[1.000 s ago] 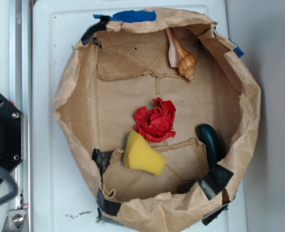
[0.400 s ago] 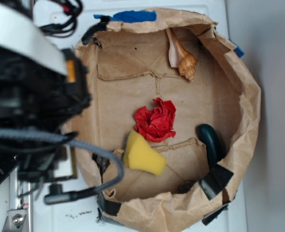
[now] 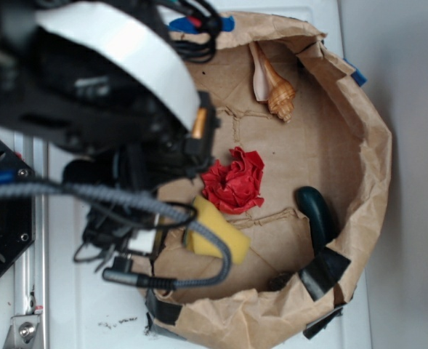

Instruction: Grab the shell.

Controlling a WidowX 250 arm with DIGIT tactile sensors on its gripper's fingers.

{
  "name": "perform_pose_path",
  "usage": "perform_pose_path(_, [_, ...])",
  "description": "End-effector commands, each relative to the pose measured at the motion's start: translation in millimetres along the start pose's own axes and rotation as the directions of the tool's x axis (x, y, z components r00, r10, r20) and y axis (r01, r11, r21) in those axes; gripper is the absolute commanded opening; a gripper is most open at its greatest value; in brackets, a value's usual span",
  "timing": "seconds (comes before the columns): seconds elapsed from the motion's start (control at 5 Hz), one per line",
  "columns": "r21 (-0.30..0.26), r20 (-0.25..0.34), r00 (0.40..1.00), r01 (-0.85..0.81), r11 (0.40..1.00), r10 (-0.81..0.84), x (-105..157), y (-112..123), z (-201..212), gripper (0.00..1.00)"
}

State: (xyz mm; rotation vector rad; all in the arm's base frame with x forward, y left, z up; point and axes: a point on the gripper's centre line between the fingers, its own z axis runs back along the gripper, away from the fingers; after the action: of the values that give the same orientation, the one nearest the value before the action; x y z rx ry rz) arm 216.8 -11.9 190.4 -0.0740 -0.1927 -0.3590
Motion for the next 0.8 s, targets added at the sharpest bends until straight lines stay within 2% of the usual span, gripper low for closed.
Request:
perform_pose_path(0.0, [-0.063, 0.109, 0.971, 0.221, 0.973, -0.213, 28, 14, 11, 1.00])
perform_pose_path(0.4, [-0.063, 0.109, 0.971, 0.221, 0.973, -0.213, 28, 14, 11, 1.00])
perform_pose_path(0.6, [-0.059, 0.041, 0.967, 0.253, 0.966, -0.251, 31, 30, -22, 1.00])
